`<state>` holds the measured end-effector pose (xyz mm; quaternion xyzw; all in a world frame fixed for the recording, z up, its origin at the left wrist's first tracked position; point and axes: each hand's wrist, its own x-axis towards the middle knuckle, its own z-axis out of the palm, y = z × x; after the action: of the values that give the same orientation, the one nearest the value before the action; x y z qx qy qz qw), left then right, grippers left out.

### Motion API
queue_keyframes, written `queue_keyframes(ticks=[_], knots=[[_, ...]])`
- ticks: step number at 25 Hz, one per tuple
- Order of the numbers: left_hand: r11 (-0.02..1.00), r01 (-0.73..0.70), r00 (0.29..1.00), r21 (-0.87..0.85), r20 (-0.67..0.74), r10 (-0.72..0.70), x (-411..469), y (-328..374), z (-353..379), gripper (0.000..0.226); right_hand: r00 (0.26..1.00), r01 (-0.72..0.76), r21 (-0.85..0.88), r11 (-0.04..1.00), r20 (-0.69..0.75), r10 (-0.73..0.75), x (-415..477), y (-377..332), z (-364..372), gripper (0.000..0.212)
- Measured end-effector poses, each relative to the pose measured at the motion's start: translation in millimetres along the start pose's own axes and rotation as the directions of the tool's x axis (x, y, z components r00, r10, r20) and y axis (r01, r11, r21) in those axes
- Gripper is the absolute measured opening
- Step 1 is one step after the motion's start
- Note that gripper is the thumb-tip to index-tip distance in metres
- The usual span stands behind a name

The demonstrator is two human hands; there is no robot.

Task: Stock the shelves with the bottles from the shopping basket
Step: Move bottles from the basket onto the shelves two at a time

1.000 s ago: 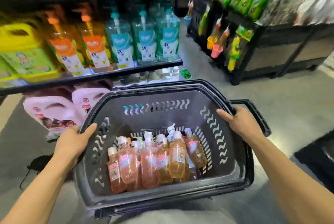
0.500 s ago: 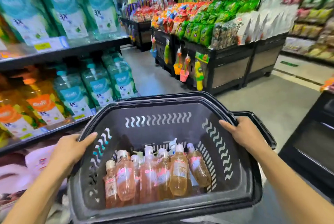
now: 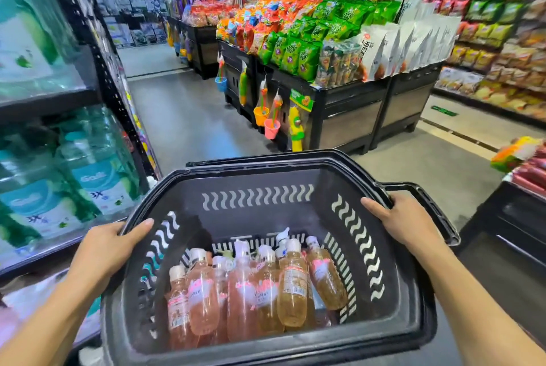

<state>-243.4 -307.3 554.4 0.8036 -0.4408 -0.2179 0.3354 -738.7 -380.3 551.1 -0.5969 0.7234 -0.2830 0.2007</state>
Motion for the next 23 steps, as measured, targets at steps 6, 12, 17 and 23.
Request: queue_keyframes(ticks=[6, 12, 17, 23], knots=[[0.999, -0.047, 0.998, -0.001, 0.048, 0.047, 115, 68, 63, 0.038, 0.996, -0.076, -0.032, 0.997, -0.052, 0.075, 112, 6, 6, 0.055], [1.0, -0.022, 0.999, -0.004, 0.026, 0.022, 242, 120, 116, 0.046, 0.996, -0.075, -0.025, 0.997, -0.04, 0.074, 260, -14, 31, 0.053], [1.0, 0.011, 0.999, 0.009, -0.039, -0.01, 329, 166, 155, 0.041, 1.0, -0.006, -0.036, 0.999, 0.003, 0.006, 398, -37, 64, 0.048], [0.991, 0.116, 0.989, -0.062, -0.082, -0.121, 449, 198, 179, 0.036, 0.995, 0.074, -0.126, 0.989, 0.071, -0.066, 573, -90, 126, 0.056]])
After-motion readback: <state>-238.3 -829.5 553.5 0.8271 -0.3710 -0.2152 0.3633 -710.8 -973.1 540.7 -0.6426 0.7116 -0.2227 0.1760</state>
